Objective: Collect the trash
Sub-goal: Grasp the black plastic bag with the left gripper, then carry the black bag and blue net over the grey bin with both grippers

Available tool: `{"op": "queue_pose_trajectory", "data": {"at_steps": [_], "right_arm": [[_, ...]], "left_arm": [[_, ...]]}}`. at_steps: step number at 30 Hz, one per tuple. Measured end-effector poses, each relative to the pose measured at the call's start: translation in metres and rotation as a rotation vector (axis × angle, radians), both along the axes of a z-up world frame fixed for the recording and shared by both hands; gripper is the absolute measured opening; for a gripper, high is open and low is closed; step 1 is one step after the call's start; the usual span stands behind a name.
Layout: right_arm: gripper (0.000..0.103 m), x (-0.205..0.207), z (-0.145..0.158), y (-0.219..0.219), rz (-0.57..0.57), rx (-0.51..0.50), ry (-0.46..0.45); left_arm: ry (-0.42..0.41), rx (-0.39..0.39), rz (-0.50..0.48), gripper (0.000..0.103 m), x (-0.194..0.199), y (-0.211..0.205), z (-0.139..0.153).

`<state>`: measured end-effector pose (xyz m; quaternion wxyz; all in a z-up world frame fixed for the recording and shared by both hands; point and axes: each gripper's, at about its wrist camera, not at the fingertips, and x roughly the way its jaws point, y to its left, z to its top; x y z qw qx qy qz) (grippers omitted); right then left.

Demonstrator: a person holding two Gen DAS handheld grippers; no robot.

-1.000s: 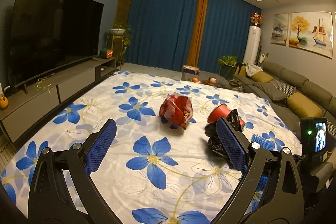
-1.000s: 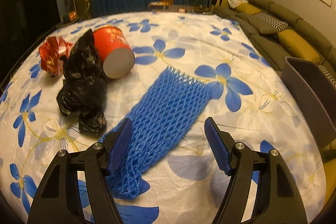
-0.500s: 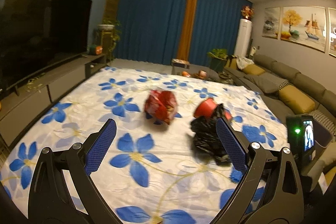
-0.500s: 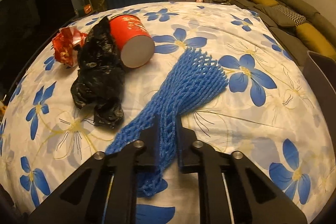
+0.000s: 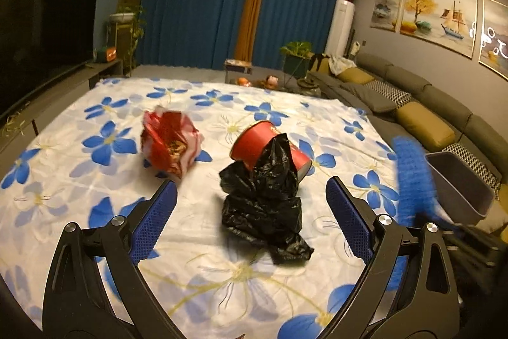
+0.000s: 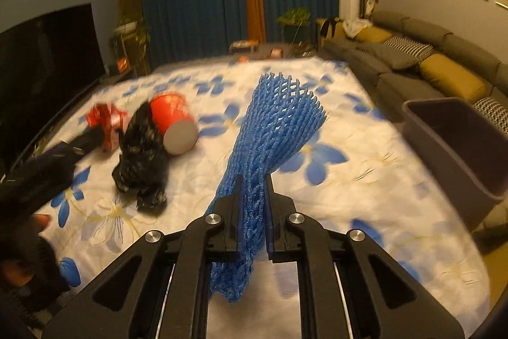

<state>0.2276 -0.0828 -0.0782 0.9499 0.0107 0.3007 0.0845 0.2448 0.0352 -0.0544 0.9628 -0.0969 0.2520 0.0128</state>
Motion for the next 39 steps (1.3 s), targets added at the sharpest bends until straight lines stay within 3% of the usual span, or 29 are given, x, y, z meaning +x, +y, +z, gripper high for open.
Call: {"op": "queue_pose_trajectory", "data": {"at_steps": [7,10,12,18,28,39], "right_arm": [[0.012,-0.012,0.01,-0.022,-0.018,0.033,-0.038],[0.012,-0.015,0.011,-0.026,-0.01,0.047,-0.053],[0.012,-0.016,0.009,-0.027,-0.006,0.046,-0.057],[0.012,-0.022,0.009,-0.028,0.003,0.056,-0.061],[0.012,-0.042,0.02,-0.026,0.023,0.044,-0.107],[0.012,-0.057,0.037,-0.035,0.027,0.057,-0.153]], "left_arm": [[0.077,0.031,0.0,0.071,0.03,-0.012,-0.013],[0.128,0.031,-0.022,0.054,0.039,-0.016,-0.02],[0.154,0.029,-0.027,0.033,0.043,-0.017,-0.024],[0.148,-0.003,-0.051,0.006,0.033,-0.017,-0.024],[0.046,-0.027,-0.029,0.004,-0.014,-0.01,0.004],[-0.046,0.039,-0.052,0.004,-0.046,-0.032,0.039]]}}
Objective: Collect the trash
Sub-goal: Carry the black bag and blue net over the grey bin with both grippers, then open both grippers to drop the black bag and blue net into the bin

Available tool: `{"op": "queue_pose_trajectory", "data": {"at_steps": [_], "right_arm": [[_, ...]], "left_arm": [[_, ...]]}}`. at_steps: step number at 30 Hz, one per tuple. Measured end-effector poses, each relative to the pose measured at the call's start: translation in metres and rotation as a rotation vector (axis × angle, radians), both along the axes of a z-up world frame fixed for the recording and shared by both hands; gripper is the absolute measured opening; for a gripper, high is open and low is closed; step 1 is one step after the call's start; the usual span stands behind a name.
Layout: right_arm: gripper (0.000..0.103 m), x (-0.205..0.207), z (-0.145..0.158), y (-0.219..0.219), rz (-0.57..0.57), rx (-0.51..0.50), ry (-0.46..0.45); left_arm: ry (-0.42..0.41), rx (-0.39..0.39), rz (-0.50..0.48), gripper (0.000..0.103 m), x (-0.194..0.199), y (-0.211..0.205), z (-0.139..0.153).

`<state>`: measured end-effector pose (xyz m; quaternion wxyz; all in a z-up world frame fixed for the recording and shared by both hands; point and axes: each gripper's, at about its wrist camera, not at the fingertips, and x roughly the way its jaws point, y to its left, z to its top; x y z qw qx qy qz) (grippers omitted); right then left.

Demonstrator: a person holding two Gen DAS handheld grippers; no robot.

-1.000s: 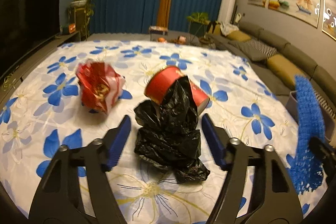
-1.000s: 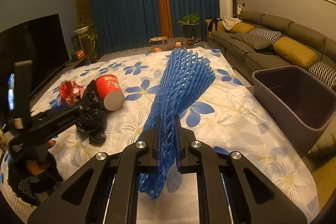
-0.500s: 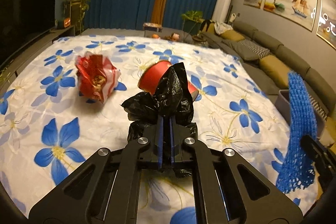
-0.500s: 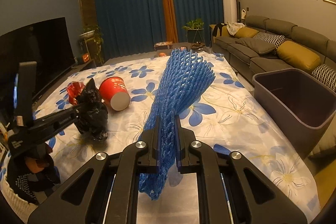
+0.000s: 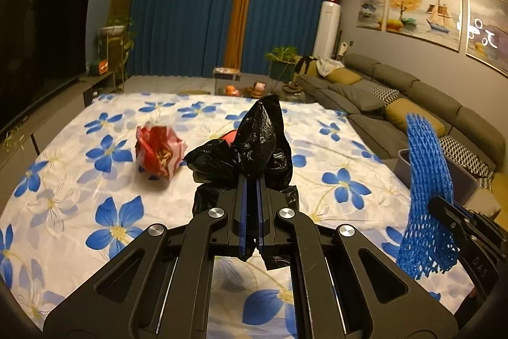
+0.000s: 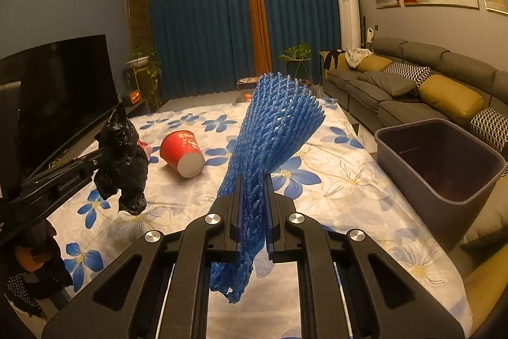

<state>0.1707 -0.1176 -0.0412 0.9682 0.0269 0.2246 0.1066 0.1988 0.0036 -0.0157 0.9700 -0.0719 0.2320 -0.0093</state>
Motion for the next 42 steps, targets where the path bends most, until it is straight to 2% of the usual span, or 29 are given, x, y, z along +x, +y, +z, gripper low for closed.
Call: {"op": "queue_pose_trajectory", "data": {"at_steps": [9,14,22,25,28,33,42], "right_arm": [[0.012,-0.006,0.009,-0.026,-0.031,0.008,-0.037],[0.012,-0.001,0.015,-0.05,-0.078,0.008,-0.056],[0.012,0.01,0.02,-0.113,-0.233,0.016,-0.085],[0.012,0.016,0.019,-0.14,-0.305,0.021,-0.088],[0.013,0.025,0.019,-0.166,-0.373,0.013,-0.088],[0.013,0.038,0.015,-0.19,-0.429,0.013,-0.088],[0.014,0.054,0.0,-0.211,-0.463,-0.001,-0.067]], "left_arm": [[-0.031,0.034,-0.073,0.004,-0.003,-0.036,0.014],[-0.044,0.043,-0.155,0.004,0.006,-0.071,0.023],[-0.112,0.066,-0.355,0.004,0.03,-0.161,0.042],[-0.121,0.05,-0.42,0.004,0.045,-0.194,0.044],[-0.128,0.019,-0.485,0.004,0.06,-0.225,0.043],[-0.135,0.024,-0.564,0.004,0.082,-0.266,0.036],[-0.056,-0.014,-0.638,0.005,0.125,-0.308,0.012]]}}
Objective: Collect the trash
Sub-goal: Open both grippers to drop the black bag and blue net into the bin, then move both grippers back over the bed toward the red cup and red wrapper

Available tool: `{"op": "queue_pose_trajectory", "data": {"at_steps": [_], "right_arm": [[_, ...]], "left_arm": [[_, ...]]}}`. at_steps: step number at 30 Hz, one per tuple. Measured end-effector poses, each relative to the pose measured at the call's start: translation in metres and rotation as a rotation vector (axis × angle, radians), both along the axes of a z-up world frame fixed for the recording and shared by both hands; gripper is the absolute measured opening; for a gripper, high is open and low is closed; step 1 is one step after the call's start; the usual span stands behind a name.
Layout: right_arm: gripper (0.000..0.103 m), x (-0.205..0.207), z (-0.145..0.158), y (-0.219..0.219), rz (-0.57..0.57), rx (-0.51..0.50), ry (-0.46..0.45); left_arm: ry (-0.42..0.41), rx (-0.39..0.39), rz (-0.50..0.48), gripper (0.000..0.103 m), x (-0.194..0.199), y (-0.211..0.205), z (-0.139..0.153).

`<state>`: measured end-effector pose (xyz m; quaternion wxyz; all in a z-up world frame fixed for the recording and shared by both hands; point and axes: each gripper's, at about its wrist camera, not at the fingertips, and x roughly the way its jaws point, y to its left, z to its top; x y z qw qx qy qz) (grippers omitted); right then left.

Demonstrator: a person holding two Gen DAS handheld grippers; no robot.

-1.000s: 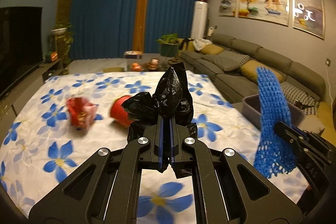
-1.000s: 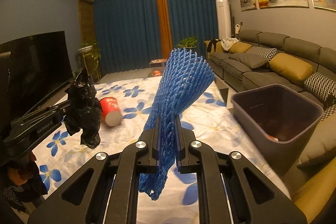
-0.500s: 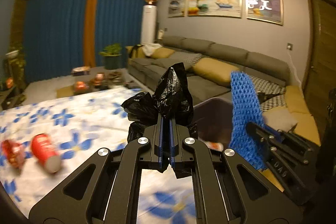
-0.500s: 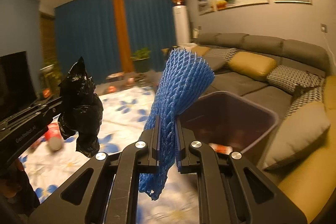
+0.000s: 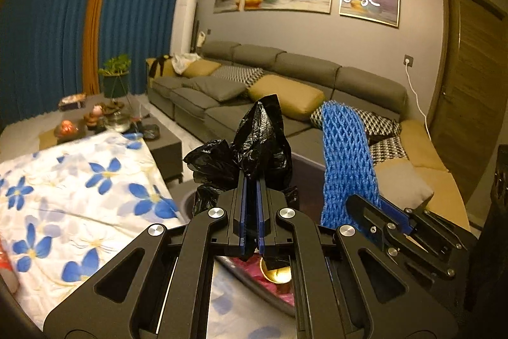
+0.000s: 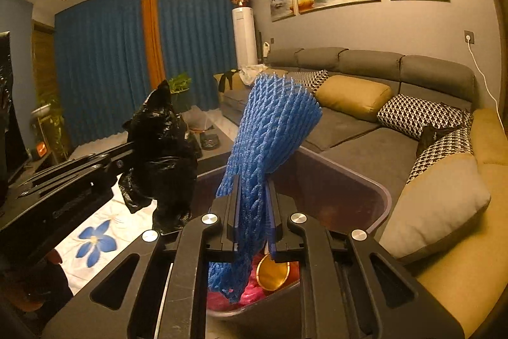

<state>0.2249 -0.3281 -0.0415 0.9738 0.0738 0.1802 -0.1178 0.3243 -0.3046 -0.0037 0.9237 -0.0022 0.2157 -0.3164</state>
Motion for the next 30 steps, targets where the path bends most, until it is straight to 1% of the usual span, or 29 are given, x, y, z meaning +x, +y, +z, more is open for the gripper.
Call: {"op": "queue_pose_trajectory", "data": {"at_steps": [2,4,7,9,13,15,18,21,23,25,26,27,28,30], "right_arm": [[0.016,0.003,-0.005,-0.005,-0.002,0.006,0.011],[0.023,0.004,-0.008,-0.007,-0.004,0.011,0.022],[0.027,0.005,-0.013,-0.007,-0.007,0.021,0.038],[0.031,0.006,-0.017,-0.01,-0.008,0.029,0.048],[0.039,0.005,-0.019,-0.015,-0.018,0.039,0.056],[0.04,0.006,-0.016,-0.018,-0.02,0.042,0.055],[0.045,0.001,-0.013,-0.013,-0.026,0.039,0.051],[0.05,-0.005,-0.007,-0.011,-0.032,0.03,0.036],[0.055,-0.012,-0.002,-0.005,-0.027,0.023,0.02],[0.064,-0.02,0.004,0.005,-0.026,0.013,-0.002],[0.066,-0.022,0.005,0.008,-0.02,0.011,-0.011],[0.071,-0.025,0.008,0.014,-0.011,0.01,-0.022],[0.074,-0.027,0.01,0.017,-0.007,0.011,-0.028],[0.075,-0.03,0.013,0.031,0.024,0.022,-0.041]], "left_arm": [[0.022,0.006,-0.014,0.005,0.007,-0.008,-0.006],[0.043,0.017,-0.037,0.007,0.014,-0.019,-0.012],[0.064,0.032,-0.05,0.022,0.019,-0.023,-0.019],[0.067,0.035,-0.039,0.05,0.019,-0.021,-0.023],[0.072,0.029,0.003,0.063,0.018,-0.011,-0.025],[0.052,0.021,0.032,0.075,0.013,-0.002,-0.023],[0.014,0.016,0.073,0.084,0.003,0.013,-0.016],[-0.026,0.026,0.128,0.087,-0.01,0.034,-0.012],[-0.044,0.031,0.165,0.089,-0.018,0.05,-0.009],[-0.057,0.036,0.204,0.09,-0.027,0.069,-0.006],[-0.066,0.041,0.227,0.091,-0.032,0.079,-0.006],[-0.08,0.054,0.268,0.091,-0.038,0.095,-0.005],[-0.086,0.064,0.293,0.092,-0.042,0.103,-0.003],[-0.097,0.082,0.373,0.093,-0.052,0.135,-0.004]]}}
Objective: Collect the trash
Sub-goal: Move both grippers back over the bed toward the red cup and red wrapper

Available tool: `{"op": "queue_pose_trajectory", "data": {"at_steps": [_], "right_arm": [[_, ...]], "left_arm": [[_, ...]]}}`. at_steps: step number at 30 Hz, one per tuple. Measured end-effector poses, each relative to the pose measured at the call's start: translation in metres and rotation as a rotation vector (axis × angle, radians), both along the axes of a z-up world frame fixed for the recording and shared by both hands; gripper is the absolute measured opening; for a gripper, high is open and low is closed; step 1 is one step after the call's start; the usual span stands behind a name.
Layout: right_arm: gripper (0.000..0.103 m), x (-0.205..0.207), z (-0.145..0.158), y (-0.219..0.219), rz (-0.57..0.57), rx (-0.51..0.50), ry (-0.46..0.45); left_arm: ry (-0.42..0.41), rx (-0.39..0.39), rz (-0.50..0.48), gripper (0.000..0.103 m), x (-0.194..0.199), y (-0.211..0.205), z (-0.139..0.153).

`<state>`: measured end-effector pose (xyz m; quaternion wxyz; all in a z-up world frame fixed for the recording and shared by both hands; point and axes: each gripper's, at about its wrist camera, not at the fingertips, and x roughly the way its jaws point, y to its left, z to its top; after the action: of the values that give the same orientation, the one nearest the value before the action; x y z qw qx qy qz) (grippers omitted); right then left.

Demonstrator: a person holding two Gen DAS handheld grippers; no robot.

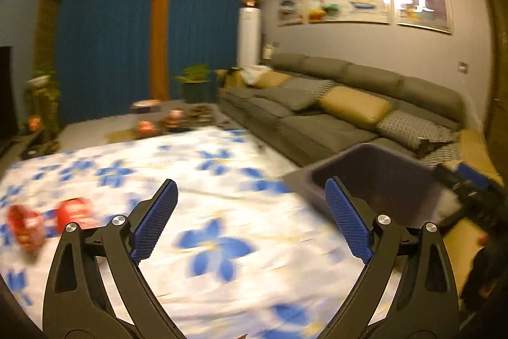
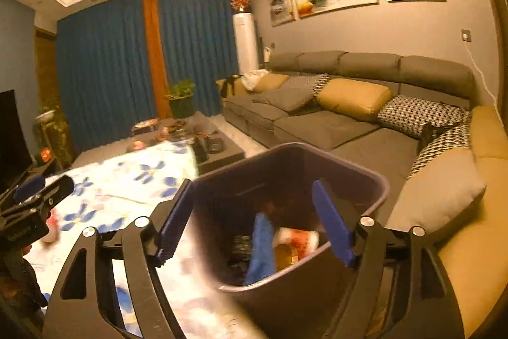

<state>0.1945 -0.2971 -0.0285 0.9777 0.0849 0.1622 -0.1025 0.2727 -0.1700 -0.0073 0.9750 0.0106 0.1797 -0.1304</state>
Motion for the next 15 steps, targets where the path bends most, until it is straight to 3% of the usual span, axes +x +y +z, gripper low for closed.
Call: {"op": "queue_pose_trajectory", "data": {"at_steps": [8,15], "right_arm": [[0.08,0.006,0.004,0.083,0.185,-0.009,-0.002],[0.086,0.029,-0.001,0.173,0.374,-0.048,0.033]], "left_arm": [[0.038,-0.012,0.295,0.095,-0.019,0.129,-0.009],[0.034,-0.012,0.484,0.095,-0.037,0.223,-0.011]]}}
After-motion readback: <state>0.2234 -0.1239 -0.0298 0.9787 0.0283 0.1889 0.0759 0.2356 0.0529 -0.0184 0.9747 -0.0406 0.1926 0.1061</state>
